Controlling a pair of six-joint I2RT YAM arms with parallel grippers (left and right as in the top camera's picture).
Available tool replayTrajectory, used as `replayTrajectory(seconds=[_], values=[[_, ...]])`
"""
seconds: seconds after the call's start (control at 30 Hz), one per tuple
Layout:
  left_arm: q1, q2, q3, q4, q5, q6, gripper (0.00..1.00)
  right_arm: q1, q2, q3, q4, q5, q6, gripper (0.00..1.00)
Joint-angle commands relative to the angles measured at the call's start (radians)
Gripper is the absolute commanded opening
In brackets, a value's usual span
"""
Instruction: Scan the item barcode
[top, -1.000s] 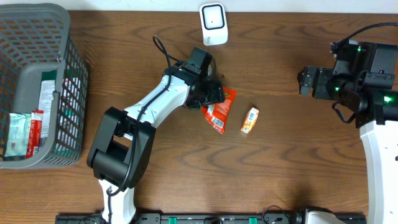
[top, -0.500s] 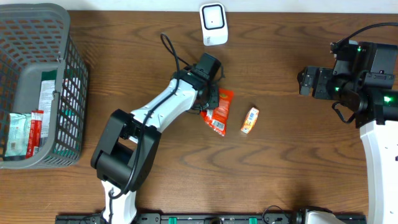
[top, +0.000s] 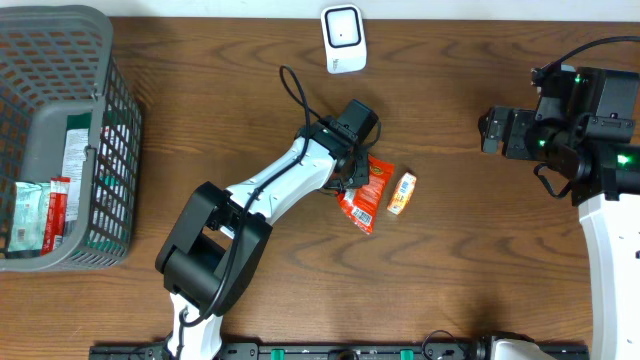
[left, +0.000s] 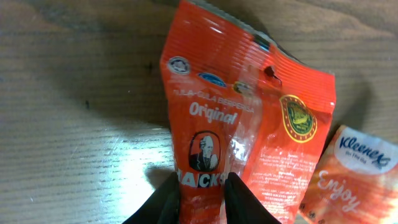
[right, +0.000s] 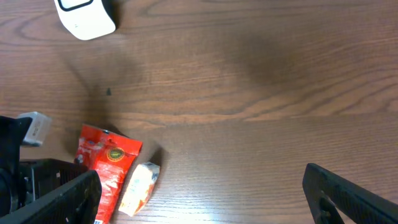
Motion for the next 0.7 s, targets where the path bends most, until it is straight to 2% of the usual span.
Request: replayTrajectory(seconds=[0.0,0.27,0.67], values=[[0.002,0.014,-0.014,-0.007,-0.012,-0.115,0.24,-0.004,-0.007,0.016,-0.002,-0.002,0.012,0.99],[0.0,0.014,-0.014,-0.006,0.009,-0.212,0.24,-0.004,-0.007,0.016,-0.002,-0.002,0.012,0.99],[-0.003,0.014,-0.014,0.007,0.093,-0.228,0.25,-0.004,-0.007,0.016,-0.002,-0.002,0.012,0.99]])
